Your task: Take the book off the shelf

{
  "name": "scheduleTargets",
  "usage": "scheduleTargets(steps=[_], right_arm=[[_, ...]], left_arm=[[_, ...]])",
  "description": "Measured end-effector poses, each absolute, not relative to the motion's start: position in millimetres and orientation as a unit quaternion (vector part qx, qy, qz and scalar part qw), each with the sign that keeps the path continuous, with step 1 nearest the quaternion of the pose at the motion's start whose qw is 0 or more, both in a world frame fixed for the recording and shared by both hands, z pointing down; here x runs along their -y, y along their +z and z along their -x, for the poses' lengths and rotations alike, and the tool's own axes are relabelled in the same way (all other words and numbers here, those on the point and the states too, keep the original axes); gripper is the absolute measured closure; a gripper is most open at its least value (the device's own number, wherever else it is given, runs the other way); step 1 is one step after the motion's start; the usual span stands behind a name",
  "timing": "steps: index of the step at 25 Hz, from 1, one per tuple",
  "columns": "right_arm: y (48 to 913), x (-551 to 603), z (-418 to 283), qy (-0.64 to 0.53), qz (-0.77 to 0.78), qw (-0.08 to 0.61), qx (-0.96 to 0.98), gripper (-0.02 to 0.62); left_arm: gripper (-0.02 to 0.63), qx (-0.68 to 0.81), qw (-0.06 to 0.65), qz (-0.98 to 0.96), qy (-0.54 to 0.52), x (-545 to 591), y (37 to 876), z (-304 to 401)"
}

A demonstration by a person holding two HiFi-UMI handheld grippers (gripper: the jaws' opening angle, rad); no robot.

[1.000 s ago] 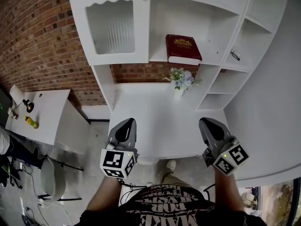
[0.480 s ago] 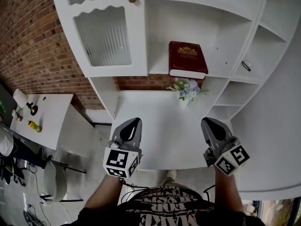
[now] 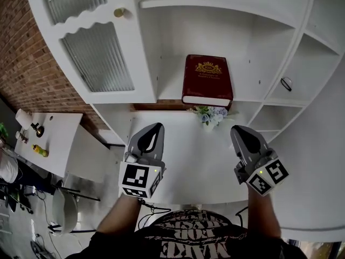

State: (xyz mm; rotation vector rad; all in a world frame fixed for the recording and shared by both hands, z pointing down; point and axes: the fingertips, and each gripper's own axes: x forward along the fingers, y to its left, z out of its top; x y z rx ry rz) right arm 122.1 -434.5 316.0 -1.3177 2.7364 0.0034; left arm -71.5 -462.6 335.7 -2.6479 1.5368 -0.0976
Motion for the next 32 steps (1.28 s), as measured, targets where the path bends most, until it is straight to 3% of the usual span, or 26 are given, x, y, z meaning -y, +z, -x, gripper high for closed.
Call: scheduleTargets(steps=[6,13,19,28,32], right_arm=[[310,472,-139,0.005,0.426,0.047,-0.903,0.566],[324,513,-147,-0.016,0.401,0.026,-0.916,0.397],[327,536,-145,-0.025,0.387,0.013,-0.922,0.371],[346,556,-133,-0.057,0.374,-0.046,-0.925,0.267],[344,561,-128,-0.059,0.379,-0.048,-0.922,0.273]], left_arm=[[0.544,-0.494,0.077,0.866,-0.022,494,312,42],[0.45,-0.489,0.072,0.868,-0.058,532,317,14],[0.357,-0.477,0.055,0.872,-0.098,553,331,-1],[0.333,-0.46,0.03,0.881,-0.104,566,332,-11],[0.333,-0.431,0.004,0.897,-0.1,568,336,-26]])
